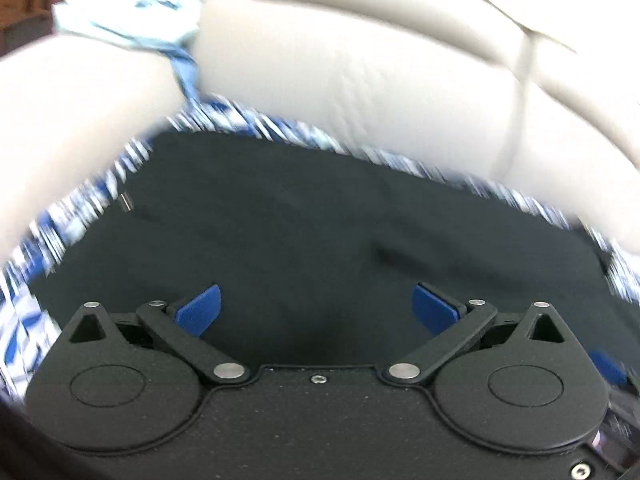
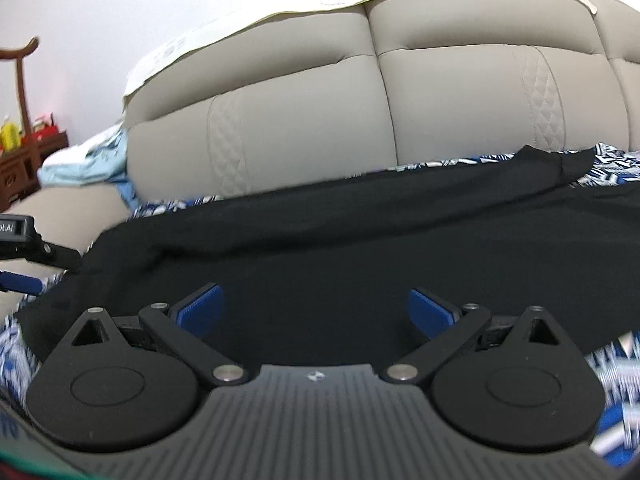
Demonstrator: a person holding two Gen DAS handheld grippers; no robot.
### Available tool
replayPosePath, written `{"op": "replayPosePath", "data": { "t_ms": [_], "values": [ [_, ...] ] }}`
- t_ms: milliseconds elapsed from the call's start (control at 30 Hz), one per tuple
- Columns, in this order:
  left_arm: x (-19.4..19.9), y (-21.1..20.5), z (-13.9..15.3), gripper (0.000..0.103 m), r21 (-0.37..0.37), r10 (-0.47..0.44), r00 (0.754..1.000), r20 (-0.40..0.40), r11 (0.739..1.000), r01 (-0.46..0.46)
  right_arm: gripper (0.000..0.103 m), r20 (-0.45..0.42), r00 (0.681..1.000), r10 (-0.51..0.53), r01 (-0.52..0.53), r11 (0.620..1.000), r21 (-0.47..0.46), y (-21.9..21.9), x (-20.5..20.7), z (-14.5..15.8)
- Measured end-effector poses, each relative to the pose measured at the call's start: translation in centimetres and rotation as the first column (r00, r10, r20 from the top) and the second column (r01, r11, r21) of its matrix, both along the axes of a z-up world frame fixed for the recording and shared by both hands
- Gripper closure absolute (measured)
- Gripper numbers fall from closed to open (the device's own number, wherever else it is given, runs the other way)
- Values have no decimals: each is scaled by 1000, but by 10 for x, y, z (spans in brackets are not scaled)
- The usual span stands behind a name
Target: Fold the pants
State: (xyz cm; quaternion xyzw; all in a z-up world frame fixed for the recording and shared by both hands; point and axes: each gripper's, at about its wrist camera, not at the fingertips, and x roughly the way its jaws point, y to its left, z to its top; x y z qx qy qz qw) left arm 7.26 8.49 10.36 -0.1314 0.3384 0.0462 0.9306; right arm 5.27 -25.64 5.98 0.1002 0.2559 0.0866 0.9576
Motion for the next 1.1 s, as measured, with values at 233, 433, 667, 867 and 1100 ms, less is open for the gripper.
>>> {"op": "replayPosePath", "data": {
  "t_ms": [233,433,667,867,1100],
  "values": [
    [125,65,6,0,-115,267,963,-44,956,-270,0,-30,998,63,-62,997,34,-3,71,1],
    [227,97,-20,0,-65,427,894,-139,896,-438,0,-43,997,66,-65,998,22,4,94,-13],
    [300,116,-70,0,20,540,816,-205,836,-548,0,-5,996,86,-86,996,-9,19,96,-17],
    [315,116,-84,3,109,631,747,-211,774,-623,0,-1,994,105,-105,992,-68,26,89,-21],
    [294,117,-68,91,125,674,719,-170,739,-662,0,12,993,114,-112,989,-98,33,84,-21]
  ]
}}
